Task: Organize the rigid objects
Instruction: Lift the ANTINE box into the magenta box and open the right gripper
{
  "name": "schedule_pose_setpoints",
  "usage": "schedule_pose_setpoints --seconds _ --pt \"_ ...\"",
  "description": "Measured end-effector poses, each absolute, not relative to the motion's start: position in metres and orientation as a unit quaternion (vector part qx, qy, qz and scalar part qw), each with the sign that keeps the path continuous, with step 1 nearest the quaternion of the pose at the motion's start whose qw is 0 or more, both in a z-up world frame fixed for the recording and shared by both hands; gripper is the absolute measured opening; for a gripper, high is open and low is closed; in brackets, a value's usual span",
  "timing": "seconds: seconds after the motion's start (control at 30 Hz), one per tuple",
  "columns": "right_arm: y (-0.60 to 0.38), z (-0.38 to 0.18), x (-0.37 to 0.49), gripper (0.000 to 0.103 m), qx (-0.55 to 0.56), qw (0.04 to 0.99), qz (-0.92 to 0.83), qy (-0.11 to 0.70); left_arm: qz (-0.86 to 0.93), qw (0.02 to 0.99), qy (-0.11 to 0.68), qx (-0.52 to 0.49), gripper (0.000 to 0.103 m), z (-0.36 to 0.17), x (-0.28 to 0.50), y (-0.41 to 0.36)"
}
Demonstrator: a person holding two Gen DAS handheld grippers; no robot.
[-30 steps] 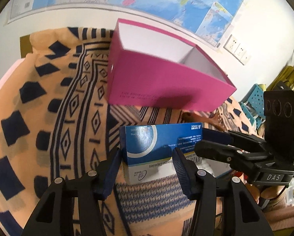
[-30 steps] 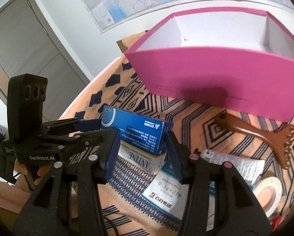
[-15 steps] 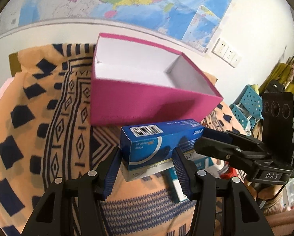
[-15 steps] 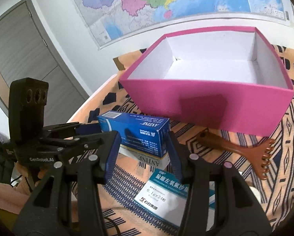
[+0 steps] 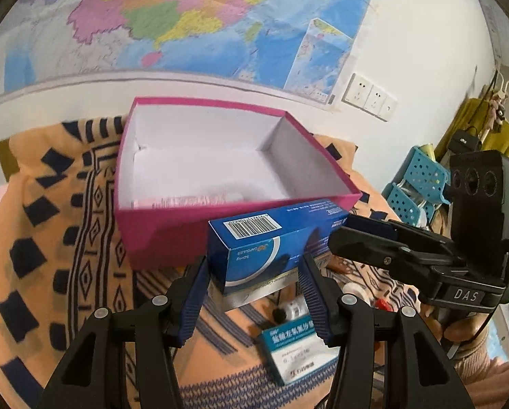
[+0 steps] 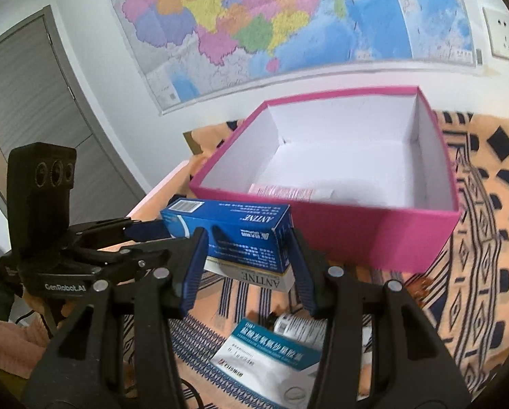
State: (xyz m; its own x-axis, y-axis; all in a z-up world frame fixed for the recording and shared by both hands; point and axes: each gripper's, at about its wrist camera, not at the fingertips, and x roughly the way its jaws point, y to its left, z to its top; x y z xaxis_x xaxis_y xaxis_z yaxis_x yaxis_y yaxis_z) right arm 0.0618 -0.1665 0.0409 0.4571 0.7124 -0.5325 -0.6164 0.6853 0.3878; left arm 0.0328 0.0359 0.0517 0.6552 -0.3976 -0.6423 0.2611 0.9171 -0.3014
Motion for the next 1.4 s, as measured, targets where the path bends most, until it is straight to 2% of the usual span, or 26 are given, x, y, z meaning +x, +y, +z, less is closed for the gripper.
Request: schedule_pose_setpoints --seconds 0.5,1.13,1.4 --pt "-0.160 0.076 0.113 0.051 0.076 0.865 0.392 0.303 -0.151 0.923 0.347 -0.071 0.054 0.083 0.084 0.037" --pt "-0.116 0.026 0.182 0.051 0.098 0.836 0.381 0.382 -0.089 0.901 0.415 -0.090 0.054 0.038 0.150 0.066" --pt "-0.110 0.010 0.200 0.053 0.114 0.832 0.357 0.410 -0.064 0.903 0.414 -0.099 0.054 0.037 0.159 0.072"
